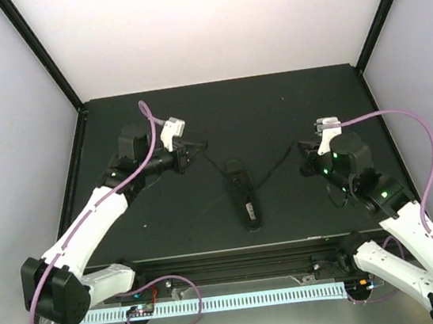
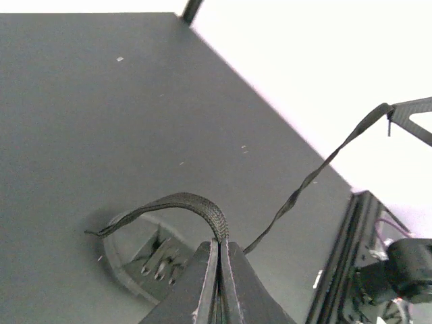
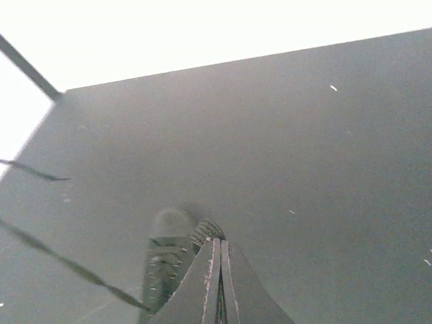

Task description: Tie the shoes

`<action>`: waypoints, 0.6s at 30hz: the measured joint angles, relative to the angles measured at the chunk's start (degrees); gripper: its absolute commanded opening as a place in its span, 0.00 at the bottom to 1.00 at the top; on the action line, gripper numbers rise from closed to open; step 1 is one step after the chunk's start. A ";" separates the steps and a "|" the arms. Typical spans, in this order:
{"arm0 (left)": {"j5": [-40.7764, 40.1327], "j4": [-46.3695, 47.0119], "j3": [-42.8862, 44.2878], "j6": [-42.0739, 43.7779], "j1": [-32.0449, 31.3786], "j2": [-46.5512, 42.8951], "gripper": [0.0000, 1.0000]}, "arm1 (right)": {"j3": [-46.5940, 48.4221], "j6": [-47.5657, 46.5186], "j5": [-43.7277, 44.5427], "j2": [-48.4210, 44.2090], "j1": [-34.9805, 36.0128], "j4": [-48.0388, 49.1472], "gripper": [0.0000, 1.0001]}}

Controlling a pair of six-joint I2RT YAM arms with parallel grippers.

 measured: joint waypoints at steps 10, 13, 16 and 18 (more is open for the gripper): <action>12.09 1.16 7.67 4.83 -4.90 10.03 0.02 | -4.35 -1.36 -9.97 0.31 0.00 7.23 0.02; 13.31 1.36 7.87 5.22 -8.52 13.53 0.01 | -9.35 2.71 -7.82 3.45 0.00 7.58 0.02; 14.16 2.08 7.91 5.22 -11.41 16.41 0.01 | -13.86 5.70 -7.28 5.25 0.00 7.67 0.02; 14.49 2.10 8.79 5.22 -13.00 18.47 0.02 | -16.33 6.75 -8.26 5.07 0.00 8.11 0.01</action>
